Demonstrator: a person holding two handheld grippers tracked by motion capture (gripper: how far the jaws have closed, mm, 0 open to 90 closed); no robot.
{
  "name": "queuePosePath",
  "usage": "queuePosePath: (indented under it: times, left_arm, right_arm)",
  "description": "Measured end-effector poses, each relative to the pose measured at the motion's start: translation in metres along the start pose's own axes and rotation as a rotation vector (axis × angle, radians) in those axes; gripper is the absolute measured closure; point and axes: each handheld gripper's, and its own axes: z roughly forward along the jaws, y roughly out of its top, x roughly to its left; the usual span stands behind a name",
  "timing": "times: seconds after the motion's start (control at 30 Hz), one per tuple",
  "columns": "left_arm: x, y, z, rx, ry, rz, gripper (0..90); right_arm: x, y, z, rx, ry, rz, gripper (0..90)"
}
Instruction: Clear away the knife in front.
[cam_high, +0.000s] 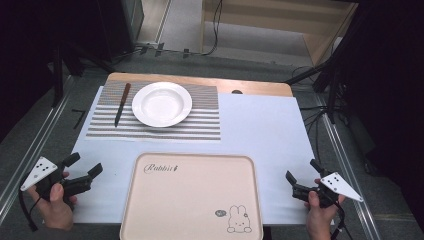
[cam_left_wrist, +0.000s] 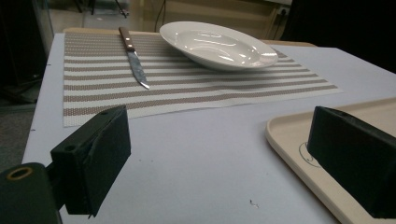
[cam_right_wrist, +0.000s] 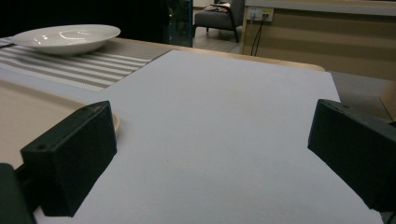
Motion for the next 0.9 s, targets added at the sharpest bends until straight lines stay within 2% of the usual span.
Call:
queuePosePath:
  times: [0.1,0.23,0.5,0.6,0.9]
  left_arm:
    - [-0.004,0.004,0.000,0.001,0.007,-0.003,5.2]
    - [-0.009,0.010,0.000,0.005,0.007,0.002,5.2]
    - [-0.022,0.031,0.002,0.007,-0.004,0.035,5.1]
    - [-0.024,0.036,0.004,0.009,0.000,0.036,5.1]
    - [-0.024,0.064,0.013,0.009,-0.006,0.058,5.1]
  right_arm:
    - [-0.001,0.000,0.000,-0.005,0.021,0.006,0.0]
    - [-0.001,-0.001,-0.001,-0.009,0.024,0.007,0.0]
    - [0.000,-0.001,0.000,-0.015,0.022,-0.005,0.0]
    - [0.000,-0.001,0.000,-0.012,0.020,-0.006,0.0]
    - [0.000,-0.001,0.000,-0.011,0.024,-0.005,0.0]
